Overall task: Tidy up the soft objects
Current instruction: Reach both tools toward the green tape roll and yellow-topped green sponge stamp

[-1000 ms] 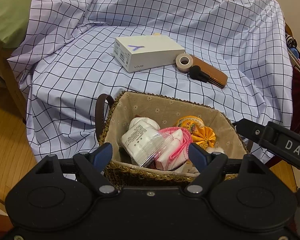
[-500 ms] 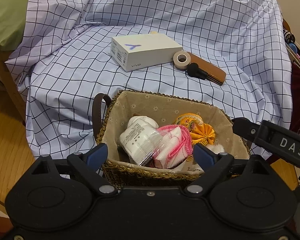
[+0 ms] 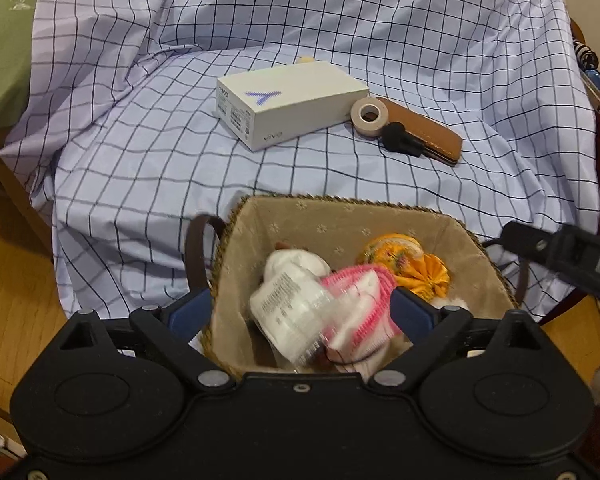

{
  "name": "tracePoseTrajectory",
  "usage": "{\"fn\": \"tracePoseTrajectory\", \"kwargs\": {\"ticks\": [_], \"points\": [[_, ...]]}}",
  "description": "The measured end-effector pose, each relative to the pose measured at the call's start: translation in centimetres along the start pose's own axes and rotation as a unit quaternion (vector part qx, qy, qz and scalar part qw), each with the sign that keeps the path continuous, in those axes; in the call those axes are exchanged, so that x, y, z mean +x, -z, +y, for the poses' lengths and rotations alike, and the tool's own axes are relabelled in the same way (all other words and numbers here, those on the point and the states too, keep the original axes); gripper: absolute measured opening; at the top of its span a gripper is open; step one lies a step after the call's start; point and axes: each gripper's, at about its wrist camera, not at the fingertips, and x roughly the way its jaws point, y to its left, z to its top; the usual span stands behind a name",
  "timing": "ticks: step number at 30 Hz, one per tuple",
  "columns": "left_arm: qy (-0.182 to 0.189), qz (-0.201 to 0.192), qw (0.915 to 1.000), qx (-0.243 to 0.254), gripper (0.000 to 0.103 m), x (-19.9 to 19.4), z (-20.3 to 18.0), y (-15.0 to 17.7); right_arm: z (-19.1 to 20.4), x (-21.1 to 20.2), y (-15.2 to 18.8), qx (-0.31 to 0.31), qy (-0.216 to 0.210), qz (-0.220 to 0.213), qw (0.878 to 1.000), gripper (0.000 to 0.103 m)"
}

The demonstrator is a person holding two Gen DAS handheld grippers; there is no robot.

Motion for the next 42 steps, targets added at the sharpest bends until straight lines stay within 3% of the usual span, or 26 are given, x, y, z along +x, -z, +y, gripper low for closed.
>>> {"fn": "tracePoseTrajectory", "kwargs": {"ticks": [14, 29, 42], "points": [[0.0, 0.0, 0.9998, 0.02, 0.093, 2.9, 0.6, -6.7, 1.9, 5.4, -6.5, -0.033, 0.01, 0.008, 0.999, 0.087], [-0.002, -0.02, 0.9995, 0.024, 0.093, 7.4, 1.0, -16.2, 5.8, 15.6, -15.4, -0.079, 0.009, 0.032, 0.996, 0.088], [-0.018, -0.017, 0.9997, 0.005, 0.093, 13.5, 2.9, -23.9, 8.7, 27.4, -23.3, -0.083, -0.006, 0.11, 0.99, 0.088]]}}
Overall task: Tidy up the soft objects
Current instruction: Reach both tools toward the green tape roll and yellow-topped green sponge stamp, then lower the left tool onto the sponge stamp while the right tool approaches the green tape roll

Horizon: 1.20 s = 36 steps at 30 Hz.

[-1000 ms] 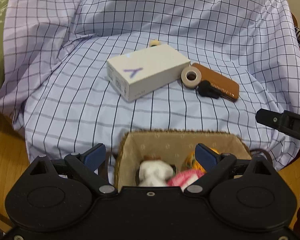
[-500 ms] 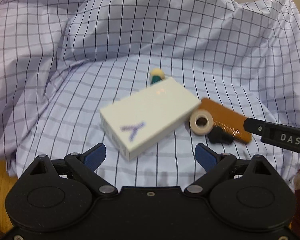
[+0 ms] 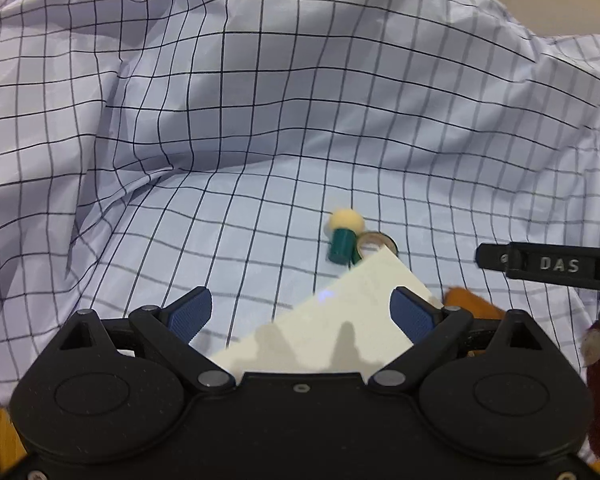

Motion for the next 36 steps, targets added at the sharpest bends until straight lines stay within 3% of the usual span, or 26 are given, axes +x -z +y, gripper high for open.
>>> {"fn": "tracePoseTrajectory", "kwargs": {"ticks": [9, 17, 36], "points": [[-0.015, 0.01, 0.9995, -0.025, 0.093, 3.3, 2.1, -2.5, 1.7, 7.9, -3.0, 0.001, 0.006, 0.064, 0.998, 0.088], [-0.02, 0.036, 0.9984, -0.038, 0.093, 4.8, 3.6, -3.1, 3.3, 11.3, -3.3, -0.011, 0.011, 0.083, 0.996, 0.088], [-0.033, 0.048, 0.9983, 0.001, 0.093, 6.4, 2.5, -3.6, 3.8, 14.2, -2.5, -0.045, 0.092, 0.07, 0.992, 0.087]]}}
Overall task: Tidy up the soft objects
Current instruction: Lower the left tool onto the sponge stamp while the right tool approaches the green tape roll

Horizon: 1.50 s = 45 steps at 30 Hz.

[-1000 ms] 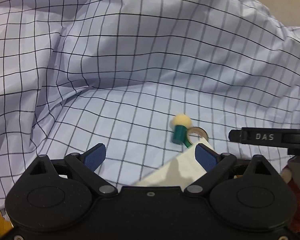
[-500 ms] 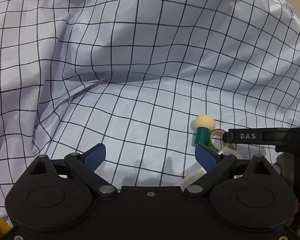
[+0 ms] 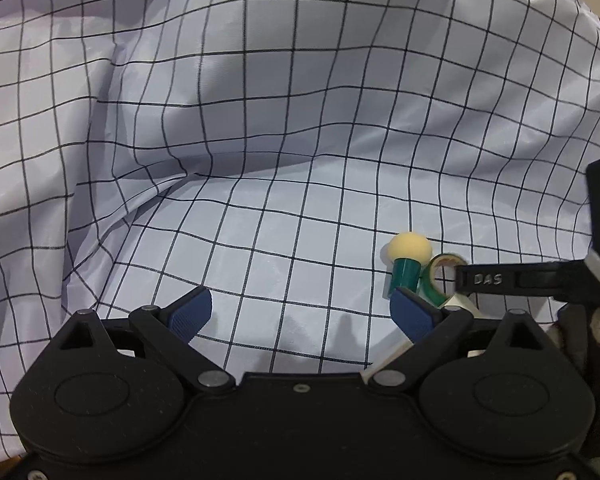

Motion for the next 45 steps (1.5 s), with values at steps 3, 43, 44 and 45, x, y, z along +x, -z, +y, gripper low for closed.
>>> {"fn": "tracePoseTrajectory", "kwargs": {"ticks": [3, 43, 44, 45], "points": [[-0.004, 0.007, 0.9999, 0.006, 0.093, 0.6, -0.4, -0.1, -1.5, -0.1, 0.0, 0.002, 0.03, -0.012, 0.999, 0.086], [-0.065, 0.096, 0.9865, 0.115, 0.093, 8.2, -6.7, -4.4, -15.3, -3.4, 1.9, 0.07, 0.011, -0.027, 0.997, 0.086], [-0.078, 0.092, 0.985, 0.123, 0.093, 8.1, -6.5, -4.4, -15.4, -3.3, 1.9, 0.071, 0.011, -0.026, 0.997, 0.086], [-0.09, 0.087, 0.9836, 0.13, 0.093, 8.1, -6.4, -4.4, -15.3, -3.1, 1.8, 0.071, 0.01, -0.026, 0.997, 0.086]]}}
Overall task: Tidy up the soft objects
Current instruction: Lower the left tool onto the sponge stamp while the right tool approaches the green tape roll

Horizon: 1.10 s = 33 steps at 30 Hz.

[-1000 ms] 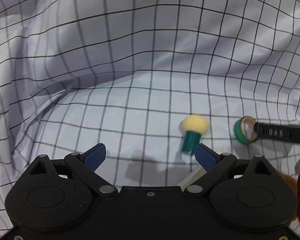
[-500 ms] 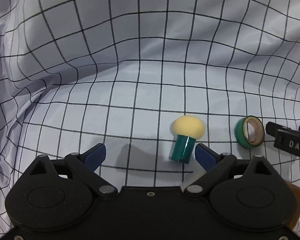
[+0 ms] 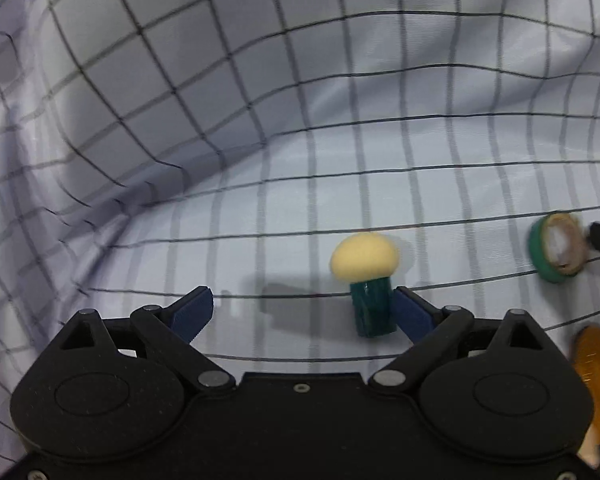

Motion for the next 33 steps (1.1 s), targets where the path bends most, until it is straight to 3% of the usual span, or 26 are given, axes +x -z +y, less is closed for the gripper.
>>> {"fn": "tracePoseTrajectory", "kwargs": {"ticks": [3, 10, 14, 17, 19, 21, 25, 29, 33], "points": [[-0.031, -0.009, 0.9995, -0.005, 0.093, 0.4, 1.2, 0.0, 0.7, 1.3, -0.2, 0.001, -0.001, 0.0, 1.0, 0.086], [-0.044, -0.015, 0.997, -0.061, 0.092, 0.9, 3.8, -0.1, 0.9, 1.2, 0.2, 0.002, -0.004, 0.002, 1.0, 0.087], [-0.01, -0.033, 0.9964, -0.078, 0.092, 0.6, 4.8, 0.5, 1.4, 0.9, 0.5, 0.001, -0.005, 0.002, 1.0, 0.087], [0.027, -0.089, 0.9947, -0.044, 0.092, -0.2, 4.6, 1.0, 1.6, 0.9, 0.7, 0.002, -0.007, 0.004, 1.0, 0.087], [0.053, -0.132, 0.9898, 0.012, 0.093, -0.8, 3.8, 1.3, 1.6, 0.9, 0.8, 0.002, -0.007, 0.005, 1.0, 0.087], [0.056, -0.151, 0.9841, 0.075, 0.093, -0.7, 2.9, 1.6, 1.6, 0.7, 0.8, -0.001, -0.006, 0.004, 1.0, 0.087], [0.064, -0.145, 0.979, 0.128, 0.092, -0.1, 2.4, 2.1, 1.3, 0.4, 0.6, 0.0, -0.006, 0.002, 1.0, 0.087], [0.092, -0.131, 0.9791, 0.126, 0.087, 0.6, 3.7, 2.2, 1.0, 0.4, 0.4, 0.001, -0.006, 0.002, 1.0, 0.087], [0.146, -0.103, 0.9775, 0.113, 0.086, 0.9, 4.2, 2.5, 0.8, 0.7, 0.3, 0.001, -0.007, 0.005, 1.0, 0.087]]}}
